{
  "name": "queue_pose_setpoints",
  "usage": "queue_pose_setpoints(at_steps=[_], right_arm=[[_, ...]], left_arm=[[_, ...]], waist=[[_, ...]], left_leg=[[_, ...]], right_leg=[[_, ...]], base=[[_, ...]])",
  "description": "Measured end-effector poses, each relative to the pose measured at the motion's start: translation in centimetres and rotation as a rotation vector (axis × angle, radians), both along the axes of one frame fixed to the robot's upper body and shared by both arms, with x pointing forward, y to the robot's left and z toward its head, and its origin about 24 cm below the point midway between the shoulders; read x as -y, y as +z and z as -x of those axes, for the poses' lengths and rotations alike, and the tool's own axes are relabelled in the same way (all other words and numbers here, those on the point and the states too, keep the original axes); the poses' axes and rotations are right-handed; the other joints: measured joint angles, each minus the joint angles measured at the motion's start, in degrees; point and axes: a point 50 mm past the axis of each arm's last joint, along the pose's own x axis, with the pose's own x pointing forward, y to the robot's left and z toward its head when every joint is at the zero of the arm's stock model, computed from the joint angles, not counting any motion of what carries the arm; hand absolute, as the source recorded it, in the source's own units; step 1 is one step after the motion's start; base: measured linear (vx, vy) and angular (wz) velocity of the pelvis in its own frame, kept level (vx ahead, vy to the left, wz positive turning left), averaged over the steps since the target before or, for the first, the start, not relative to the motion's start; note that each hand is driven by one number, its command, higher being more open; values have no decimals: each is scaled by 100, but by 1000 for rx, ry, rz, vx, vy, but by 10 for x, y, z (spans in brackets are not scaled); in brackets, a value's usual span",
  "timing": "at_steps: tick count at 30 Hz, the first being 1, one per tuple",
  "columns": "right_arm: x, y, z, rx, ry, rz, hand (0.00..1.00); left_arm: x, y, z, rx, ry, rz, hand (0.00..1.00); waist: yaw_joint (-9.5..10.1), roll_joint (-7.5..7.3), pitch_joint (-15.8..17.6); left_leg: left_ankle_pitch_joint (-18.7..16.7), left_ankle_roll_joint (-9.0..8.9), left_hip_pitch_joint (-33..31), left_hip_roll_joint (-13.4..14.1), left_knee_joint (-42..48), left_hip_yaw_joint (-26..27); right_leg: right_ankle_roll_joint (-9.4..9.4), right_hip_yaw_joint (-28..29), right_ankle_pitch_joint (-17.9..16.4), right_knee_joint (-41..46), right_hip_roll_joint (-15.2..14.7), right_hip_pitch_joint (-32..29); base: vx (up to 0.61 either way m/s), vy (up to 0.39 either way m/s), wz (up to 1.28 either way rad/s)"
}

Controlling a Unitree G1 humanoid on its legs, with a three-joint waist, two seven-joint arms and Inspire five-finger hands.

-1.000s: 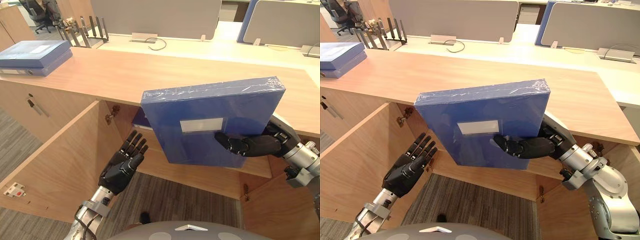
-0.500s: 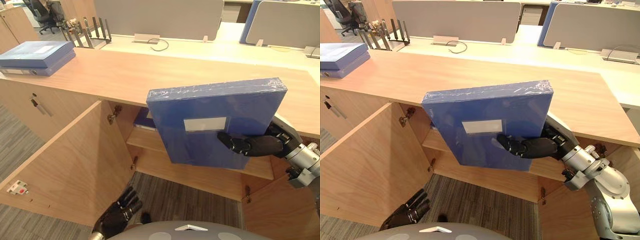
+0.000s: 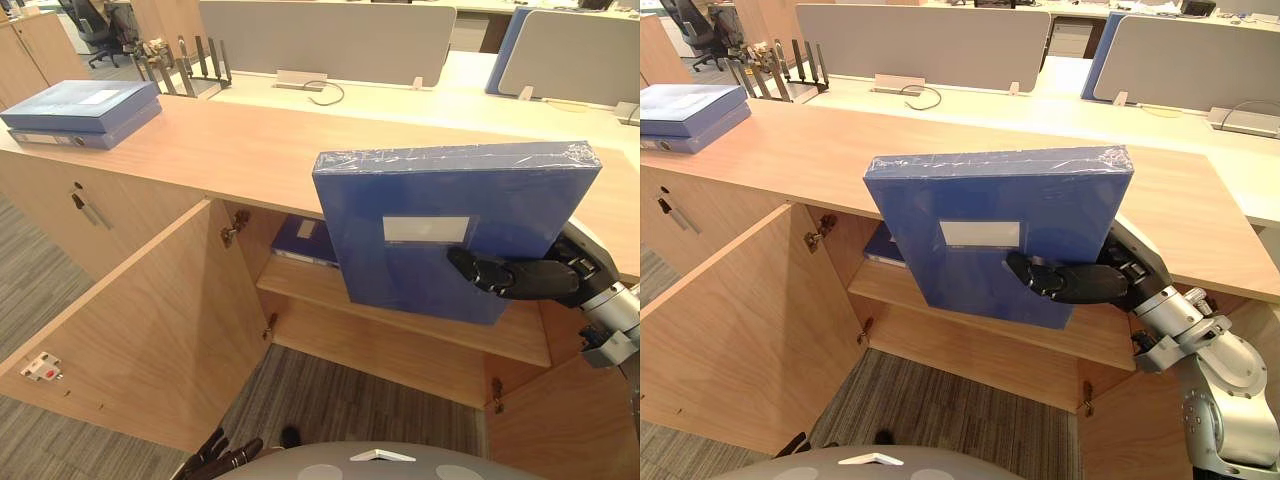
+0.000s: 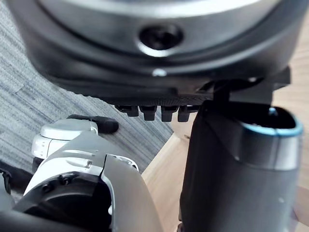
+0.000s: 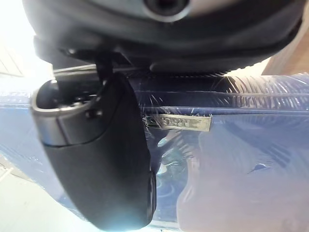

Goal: Walk over to the cabinet, pick up the folder, carry it to the office cabinet, place the folder inside the office cabinet, then close the office cabinet door

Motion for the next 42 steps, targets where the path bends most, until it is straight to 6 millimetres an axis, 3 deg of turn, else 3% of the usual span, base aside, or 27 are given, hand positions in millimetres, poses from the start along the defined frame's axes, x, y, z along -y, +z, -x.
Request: queue_pose_setpoints(at_steps=[9, 10, 11, 16, 21, 24, 33, 42], right_arm=[[-15, -16, -2, -47, 47, -38, 0], [-18, -18, -3, -56, 60, -42, 0], [-33, -28, -5, -98, 125, -63, 0], [-39, -32, -6, -114, 152, -71, 0], [-57, -46, -5, -168, 203, -116, 0], [-66, -63, 4, -239, 221, -161, 0], [-73, -86, 11, -334, 215, -216, 0], [-75, -93, 18, -382, 233, -197, 0]], left_arm=[[6, -3, -9, -8, 53, -73, 100], [6, -3, -11, -3, 55, -79, 100], [10, -3, -25, 29, 68, -93, 100], [11, -2, -33, 57, 67, -103, 100], [13, -3, -34, 29, 2, -148, 100], [18, -2, -49, 60, -87, -164, 100], [26, 1, -61, 91, -239, -180, 100], [25, 2, -64, 94, -281, -220, 100]], waist=[[-15, -29, 17], [2, -46, 37], [0, -51, 136], [9, -95, 206], [11, -132, 221], [12, -147, 228], [22, -174, 208], [22, -215, 176]], left_leg=[[-82, -42, -83, 44, 159, 128], [-145, -50, -125, 58, 280, 136], [-413, -41, -559, 127, 930, 0], [-525, -13, -767, 134, 1195, -87], [-491, -20, -785, 129, 940, 159], [-430, 54, -732, 62, 772, 260], [-197, 68, -284, -73, 106, 455], [-166, 59, -201, -91, 15, 510]], right_leg=[[5, 171, 14, 0, 2, -106], [2, 193, 17, 0, 0, -106], [-12, 133, 37, -3, 15, -213], [-7, 78, 40, -6, 10, -276], [21, 354, 95, -29, -20, -552], [54, 457, 178, -140, -71, -589], [74, 635, 188, -196, -132, -512], [83, 701, 188, -181, -140, -513]], base=[[5, 2, -9], [-8, -17, 6], [-21, -8, 15], [-3, 5, 7], [7, 35, -29], [59, 41, -17], [43, 11, -11], [2, 5, -4]])
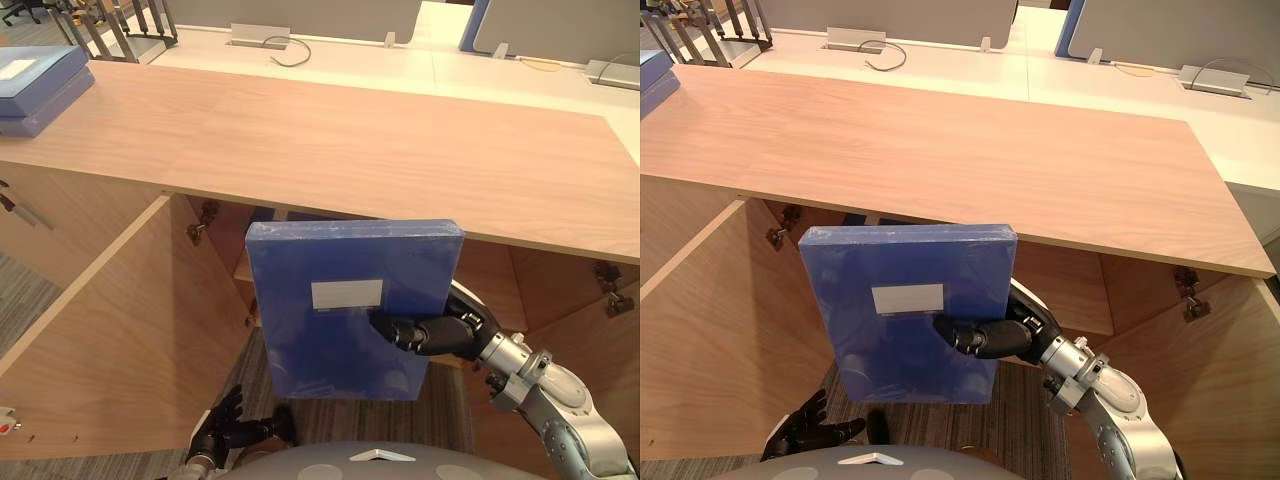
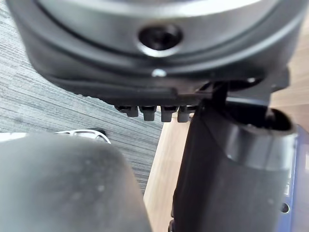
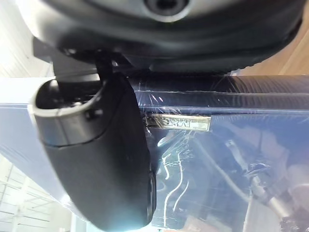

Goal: Walk over to the cabinet, pick up the folder, carry it to the office cabinet, place the folder inside the office cabinet, then close the office cabinet door

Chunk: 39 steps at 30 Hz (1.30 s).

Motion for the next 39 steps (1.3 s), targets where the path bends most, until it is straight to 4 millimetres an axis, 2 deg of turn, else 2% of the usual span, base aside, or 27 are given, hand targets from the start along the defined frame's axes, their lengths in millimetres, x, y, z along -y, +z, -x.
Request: queue_pose_setpoints(at_steps=[4, 9, 12, 14, 17, 20, 23, 30, 34, 39], right_arm=[[-1, -3, 5, -32, 51, 38, 0], [-2, 0, 6, -20, 81, 74, 0], [1, 2, 5, -18, 97, 104, 0], [4, 5, 3, -15, 112, 136, 0], [3, 6, 1, -7, 124, 143, 0], [0, 10, -4, 18, 139, 142, 0], [-4, 15, -10, 48, 151, 141, 0], [-10, 16, -15, 59, 166, 131, 0], [-13, 7, -16, 34, 148, 120, 0], [-11, -10, -16, -28, 77, 75, 0]], left_arm=[[-1, 1, -1, 3, -4, -13, 100], [2, 5, -13, 47, -37, -19, 100], [4, 6, -20, 62, -56, -20, 100], [4, 7, -25, 76, -59, -22, 100], [4, 9, -31, 95, -62, -28, 100], [3, 13, -41, 127, -67, -38, 100], [4, 17, -52, 155, -93, -49, 100], [3, 19, -59, 171, -107, -59, 100], [2, 21, -63, 182, -110, -64, 100], [2, 23, -66, 193, -122, -72, 100]], waist=[[-1, -20, -84], [-1, -22, -105], [1, -2, -80], [0, 65, -19], [-11, 142, 191], [-3, 160, 448], [-4, 165, 703], [-5, 211, 866], [-1, 209, 990], [-7, 201, 1019]], left_leg=[[-19, -25, -4, -14, 1, -5], [-77, 27, -61, -36, 183, -29], [-364, 73, -310, 16, 787, -38], [-716, 71, -637, 136, 1525, -65], [-1193, 32, -1028, 322, 2421, -120], [-1428, 11, -1347, 422, 2977, -124], [-1477, 21, -1613, 421, 3265, -110], [-1752, 61, -1984, 538, 3968, -73], [-1929, 91, -2133, 620, 4361, -39], [-1967, 101, -2289, 603, 4461, -40]], right_leg=[[11, 0, 5, 0, -12, -5], [58, -7, -27, 121, -56, -25], [96, 1, -71, 291, -96, -86], [112, 19, -180, 556, -136, -199], [108, 82, -476, 1211, -160, -477], [57, 187, -759, 1870, -203, -859], [42, 274, -925, 2397, -287, -1238], [65, 413, -1196, 3136, -351, -1671], [88, 522, -1347, 3508, -354, -1838], [99, 541, -1388, 3644, -394, -1990]], base=[[0, 0, 0], [-3, 3, 1], [-30, 19, 2], [-81, 35, 1], [-103, 30, -1], [-136, 38, -3], [-128, 34, 0], [-64, 21, -4], [-39, 19, -7], [-10, 8, 2]])
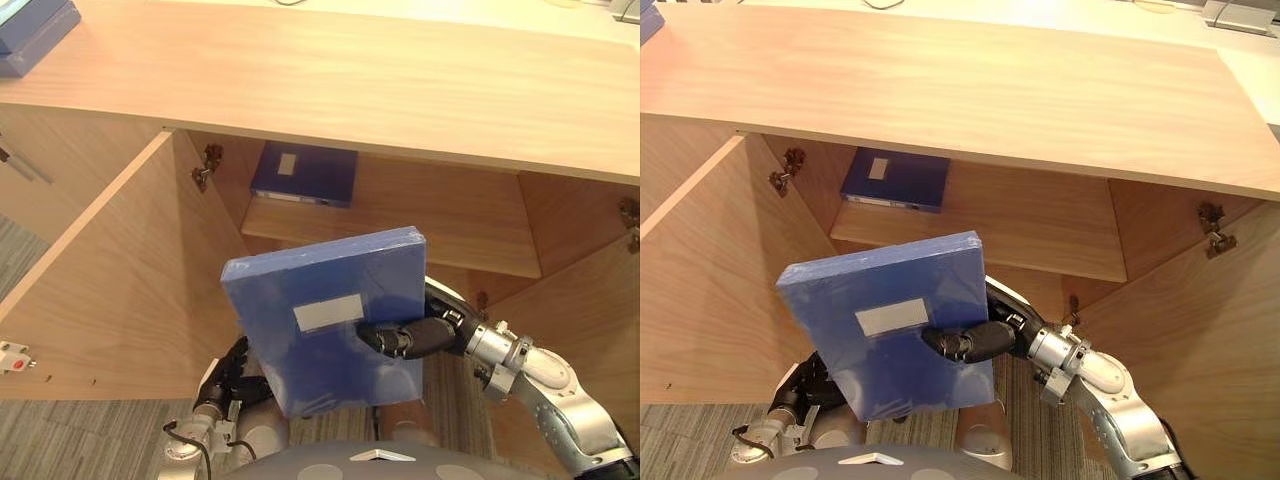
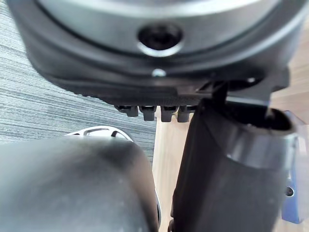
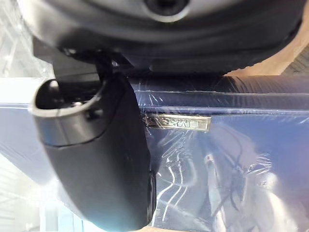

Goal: Walk over to the cabinet, pick up the folder, carry it to the office cabinet, place the folder inside the office cabinet, then close the office cabinet door

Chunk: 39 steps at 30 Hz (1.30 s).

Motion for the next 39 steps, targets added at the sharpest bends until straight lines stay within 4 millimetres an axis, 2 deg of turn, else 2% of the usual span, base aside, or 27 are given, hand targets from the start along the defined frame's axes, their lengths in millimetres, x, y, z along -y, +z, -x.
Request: queue_pose_setpoints(at_steps=[3, 8, 12, 17, 20, 23, 28, 32, 39], right_arm=[[0, -8, -1, -25, -58, -30, 0], [2, -26, -1, -86, -158, -81, 0], [3, -47, -3, -160, -328, -180, 0], [6, -63, -5, -218, -473, -280, 0], [4, -69, -4, -238, -551, -319, 0], [-2, -74, 0, -267, -575, -343, 0], [-6, -70, 4, -264, -599, -395, 0], [-8, -57, 5, -217, -608, -470, 0], [-23, -39, 6, -182, -589, -641, 0]], left_arm=[[2, 5, -6, 31, -11, 1, 100], [2, 7, -10, 42, -8, -3, 100], [6, 11, -17, 72, -10, 16, 100], [9, 21, -28, 133, -13, 17, 100], [10, 21, -29, 135, -16, 16, 100], [14, 22, -30, 147, -19, 24, 100], [15, 33, -38, 203, -12, 17, 100], [20, 47, -49, 282, -8, 24, 100], [36, 52, -53, 316, -20, 61, 100]], waist=[[-3, -15, 94], [-2, 10, 145], [-3, 75, 297], [-20, 133, 378], [-12, 230, 436], [16, 222, 546], [72, 178, 587], [156, 178, 588], [184, 178, 588]], left_leg=[[-43, 53, -99, -45, 160, -7], [-229, 106, -399, 33, 570, -27], [-281, 186, -400, 11, 614, 80], [-265, 169, -446, -125, 440, 227], [-335, 197, -647, -91, 593, 238], [-463, 232, -783, -7, 835, 305], [-713, 368, -825, 34, 1155, 406], [-755, 357, -893, 39, 1202, 503], [-798, 359, -877, 78, 1217, 607]], right_leg=[[29, 19, -88, 204, -75, -107], [73, 65, -213, 531, -79, -365], [107, 182, -207, 598, -101, -439], [104, 388, -202, 541, -183, -606], [112, 442, -200, 581, -156, -763], [155, 483, -215, 694, -161, -890], [302, 636, -362, 974, -188, -982], [311, 711, -366, 1054, -230, -1080], [312, 750, -366, 1052, -245, -1097]], base=[[-18, 19, 6], [-6, 12, 1], [-27, 48, -7], [-20, 51, -1], [8, 73, -8], [43, 66, -10], [14, 43, -9], [-14, 21, -5], [0, 2, 0]])
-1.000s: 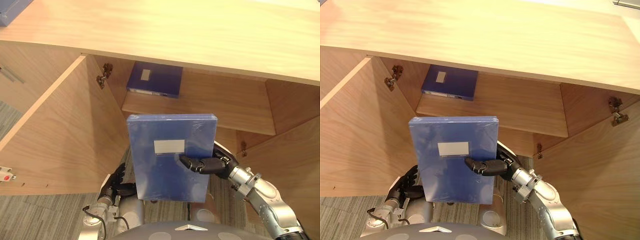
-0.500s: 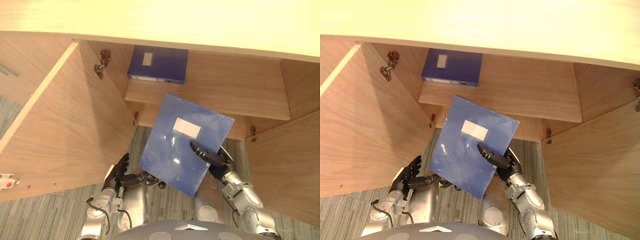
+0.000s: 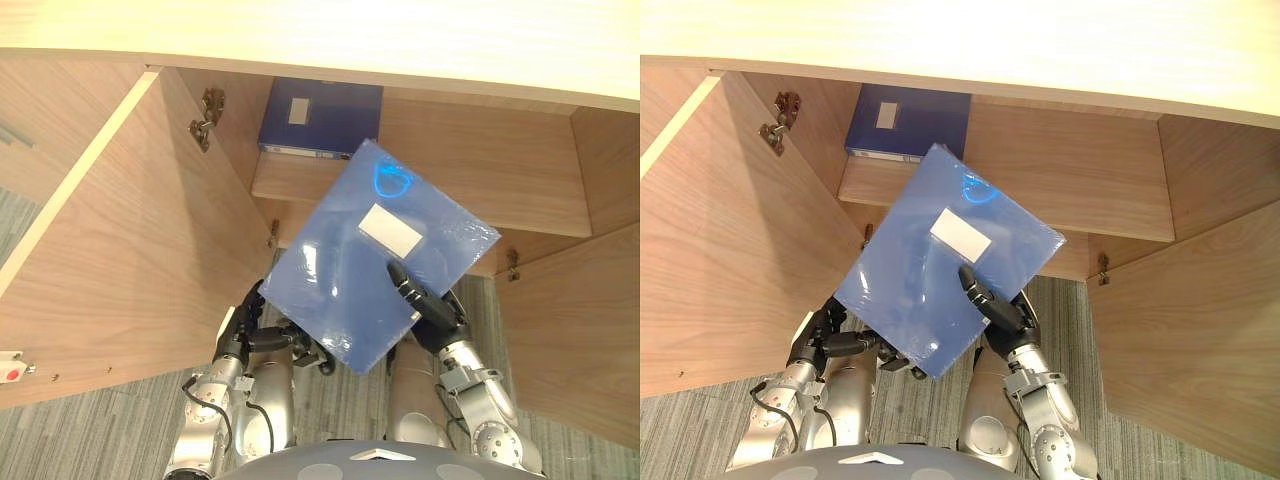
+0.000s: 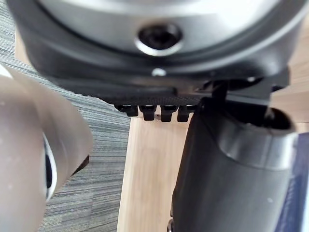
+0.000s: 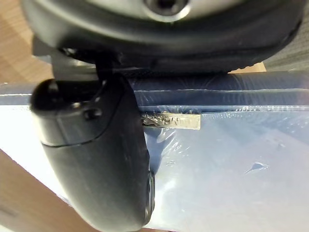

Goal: Walk over to the cabinet, pick up the folder, carry it to the office cabinet, place the folder inside the office cabinet, then close the office cabinet door

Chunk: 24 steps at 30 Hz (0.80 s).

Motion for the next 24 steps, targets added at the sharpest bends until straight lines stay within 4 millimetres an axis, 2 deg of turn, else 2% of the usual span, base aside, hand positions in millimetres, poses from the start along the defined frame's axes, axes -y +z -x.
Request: queue_pose_setpoints(at_steps=[4, 10, 14, 21, 24], right_arm=[[-2, 9, -1, 42, -23, -47, 0], [-1, 22, -4, 98, -122, -161, 0], [-1, 23, -5, 85, -185, -234, 0], [-10, 22, -8, 53, -197, -276, 0], [-13, 23, -10, 49, -189, -302, 0]], left_arm=[[6, 4, -3, 23, -4, 12, 100], [10, 7, -5, 38, 4, 14, 100], [18, 7, -5, 41, -21, 13, 100], [33, 6, -4, 36, -89, -14, 100], [38, 6, -4, 39, -128, -54, 100]], waist=[[105, 3, -2], [124, 26, -15], [125, 68, -39], [147, 131, -76], [142, 228, -134]], left_leg=[[-20, 16, 5, 60, 16, 86], [-117, 3, 5, 148, 180, 93], [-124, 14, 5, 148, 182, 100], [-124, 13, 104, 150, 94, 219], [-111, -7, 116, 150, -88, 358]], right_leg=[[5, 27, 5, 1, -7, -55], [17, 15, 0, 84, -3, -50], [17, 20, 0, 80, -5, -52], [54, 110, 23, 18, -13, -85], [78, 164, 46, -141, -15, -155]], base=[[0, 10, -8], [4, -1, -4], [0, 0, 0], [-11, 8, -5], [-4, 32, -13]])
